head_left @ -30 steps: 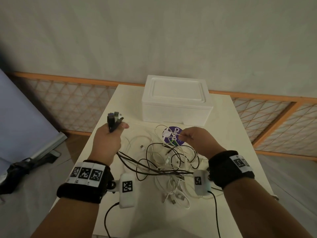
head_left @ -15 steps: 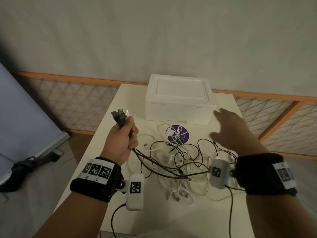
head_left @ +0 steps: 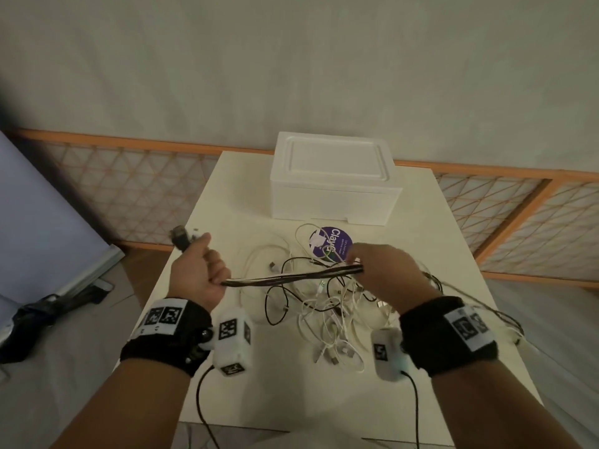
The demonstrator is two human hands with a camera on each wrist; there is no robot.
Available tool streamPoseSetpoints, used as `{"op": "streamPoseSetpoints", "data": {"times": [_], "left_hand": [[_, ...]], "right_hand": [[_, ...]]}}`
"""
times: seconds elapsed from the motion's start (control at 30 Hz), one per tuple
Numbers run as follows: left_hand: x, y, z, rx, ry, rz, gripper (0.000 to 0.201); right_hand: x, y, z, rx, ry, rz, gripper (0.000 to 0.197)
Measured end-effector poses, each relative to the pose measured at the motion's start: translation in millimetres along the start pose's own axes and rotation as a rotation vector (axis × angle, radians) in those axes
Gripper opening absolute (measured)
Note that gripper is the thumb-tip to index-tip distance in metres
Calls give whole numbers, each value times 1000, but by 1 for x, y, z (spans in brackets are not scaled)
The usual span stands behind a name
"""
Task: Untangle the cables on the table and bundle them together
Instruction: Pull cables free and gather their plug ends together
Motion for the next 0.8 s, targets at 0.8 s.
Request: {"op": "streamPoseSetpoints", "data": {"times": [0.8], "left_hand": [[-23,5,78,-170,-4,-45,44]], "right_hand": [[-45,95,-166,212,84,-275,17]]}}
Point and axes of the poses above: each hand's wrist, its own y-axis away from the middle knuckle, its own x-axis out of the palm, z = x × y, the point moved 10 cm from there along -y, towards the middle knuckle, and after that the axes turned 3 degrees about y, right-handed, at the moved point
